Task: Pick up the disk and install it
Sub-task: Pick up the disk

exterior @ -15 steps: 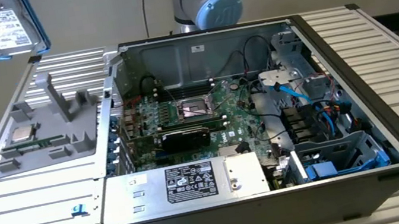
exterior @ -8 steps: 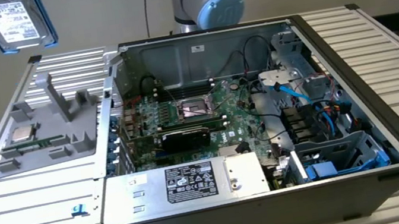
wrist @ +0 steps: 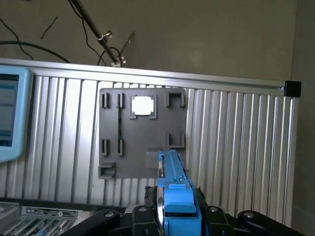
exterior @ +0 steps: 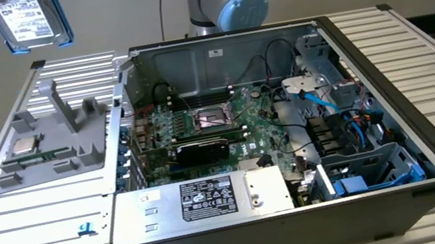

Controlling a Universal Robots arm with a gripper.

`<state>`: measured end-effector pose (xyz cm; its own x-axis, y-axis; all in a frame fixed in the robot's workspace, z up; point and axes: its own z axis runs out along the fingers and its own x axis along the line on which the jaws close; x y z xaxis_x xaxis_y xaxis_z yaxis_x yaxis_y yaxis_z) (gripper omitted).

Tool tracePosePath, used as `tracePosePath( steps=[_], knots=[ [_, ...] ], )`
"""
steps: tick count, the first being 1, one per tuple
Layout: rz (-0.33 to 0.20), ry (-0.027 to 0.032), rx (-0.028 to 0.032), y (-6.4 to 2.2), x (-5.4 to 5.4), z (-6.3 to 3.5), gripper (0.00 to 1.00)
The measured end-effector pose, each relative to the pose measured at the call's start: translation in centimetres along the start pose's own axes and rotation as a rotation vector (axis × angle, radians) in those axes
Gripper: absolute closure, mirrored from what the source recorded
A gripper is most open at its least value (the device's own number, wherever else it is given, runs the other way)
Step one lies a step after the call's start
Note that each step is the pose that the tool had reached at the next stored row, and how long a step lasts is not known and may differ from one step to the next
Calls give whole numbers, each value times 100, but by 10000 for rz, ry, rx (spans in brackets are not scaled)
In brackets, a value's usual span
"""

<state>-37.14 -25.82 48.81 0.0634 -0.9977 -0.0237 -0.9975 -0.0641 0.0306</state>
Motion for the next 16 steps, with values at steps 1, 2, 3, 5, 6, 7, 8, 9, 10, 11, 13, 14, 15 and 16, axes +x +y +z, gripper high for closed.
tracePosePath(
  steps=[1, 2, 3, 5, 6, 7, 8, 9, 10, 11, 13, 14, 15, 16],
  knots=[
    [0, 0, 0, -33, 16, -8, 63],
    [0, 0, 0, -67, 32, -16, 63],
    [0, 0, 0, -103, 49, -23, 63],
    [0, 0, -1, -178, 83, -33, 63],
    [0, 0, -2, -217, 102, -37, 63],
    [-1, 0, -1, -255, 122, -42, 63],
    [0, 0, -1, -294, 142, -47, 63],
    [0, 0, 0, -332, 163, -53, 63],
    [0, -1, 0, -373, 185, -58, 63],
    [0, 0, -1, -411, 205, -64, 63],
    [0, 0, -1, -487, 244, -73, 63],
    [0, 0, 0, -525, 264, -77, 63],
    [-1, 0, -1, -564, 284, -80, 63],
    [0, 0, -1, -605, 301, -83, 63]
  ],
)
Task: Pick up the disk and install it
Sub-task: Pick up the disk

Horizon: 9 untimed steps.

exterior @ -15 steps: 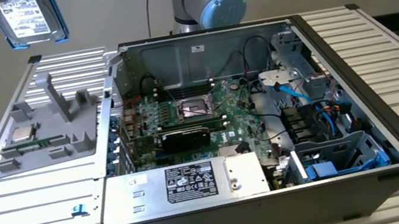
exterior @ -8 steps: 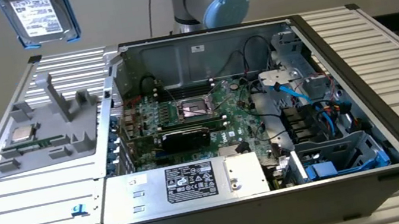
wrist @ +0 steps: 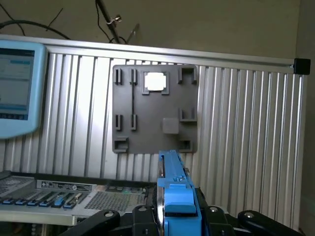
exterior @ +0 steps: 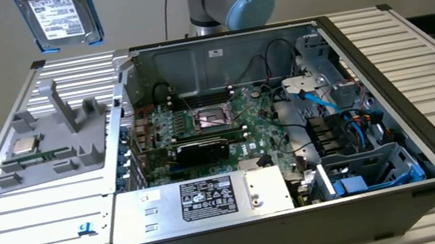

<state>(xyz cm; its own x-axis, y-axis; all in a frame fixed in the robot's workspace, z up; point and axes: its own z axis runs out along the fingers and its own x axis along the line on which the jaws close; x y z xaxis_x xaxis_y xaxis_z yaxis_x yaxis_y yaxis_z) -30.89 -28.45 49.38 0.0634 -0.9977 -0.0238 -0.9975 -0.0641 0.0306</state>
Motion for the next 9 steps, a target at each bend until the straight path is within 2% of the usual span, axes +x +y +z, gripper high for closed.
tracePosePath(
  steps=[9],
  knots=[
    [0, 0, 1, -378, 137, -16, 63]
  ],
)
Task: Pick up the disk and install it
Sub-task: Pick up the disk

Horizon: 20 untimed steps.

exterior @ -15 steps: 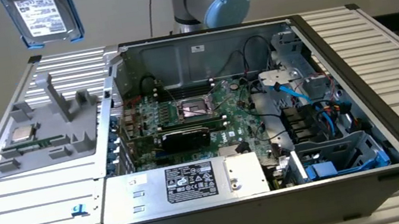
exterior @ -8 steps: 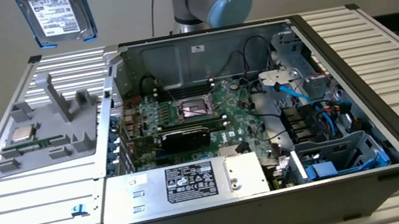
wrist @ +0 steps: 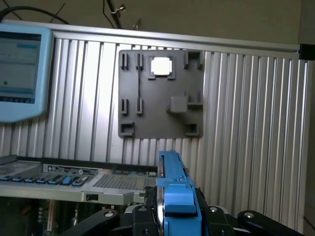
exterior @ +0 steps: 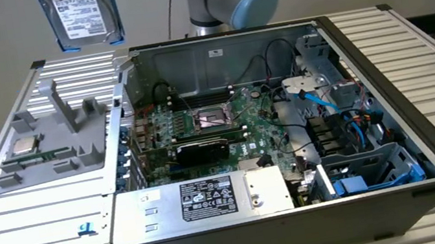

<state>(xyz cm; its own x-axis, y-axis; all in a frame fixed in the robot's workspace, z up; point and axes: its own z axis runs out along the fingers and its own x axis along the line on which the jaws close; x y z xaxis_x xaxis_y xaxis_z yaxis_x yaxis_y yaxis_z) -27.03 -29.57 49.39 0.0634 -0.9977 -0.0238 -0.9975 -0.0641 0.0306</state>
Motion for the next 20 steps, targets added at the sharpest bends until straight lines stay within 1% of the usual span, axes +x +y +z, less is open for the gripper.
tracePosePath(
  steps=[6, 16, 20],
  knots=[
    [0, 0, 0, -252, 91, -10, 63],
    [0, 0, 0, -627, 255, -25, 63],
    [0, 0, -1, -746, 337, -31, 63]
  ],
)
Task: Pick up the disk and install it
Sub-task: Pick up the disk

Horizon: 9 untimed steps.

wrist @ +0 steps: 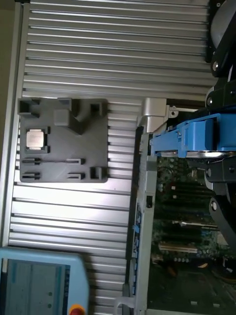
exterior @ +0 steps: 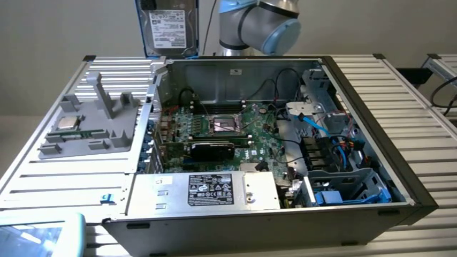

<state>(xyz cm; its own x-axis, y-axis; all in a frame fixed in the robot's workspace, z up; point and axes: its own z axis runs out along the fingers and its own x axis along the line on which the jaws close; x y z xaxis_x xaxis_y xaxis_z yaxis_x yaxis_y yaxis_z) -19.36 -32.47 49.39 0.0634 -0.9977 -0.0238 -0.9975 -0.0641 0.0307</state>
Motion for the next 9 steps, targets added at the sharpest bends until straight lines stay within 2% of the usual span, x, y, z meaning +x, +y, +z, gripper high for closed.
tracePosePath(
  steps=[9],
  knots=[
    [0, -3, 0, -243, 219, -13, 63]
  ],
)
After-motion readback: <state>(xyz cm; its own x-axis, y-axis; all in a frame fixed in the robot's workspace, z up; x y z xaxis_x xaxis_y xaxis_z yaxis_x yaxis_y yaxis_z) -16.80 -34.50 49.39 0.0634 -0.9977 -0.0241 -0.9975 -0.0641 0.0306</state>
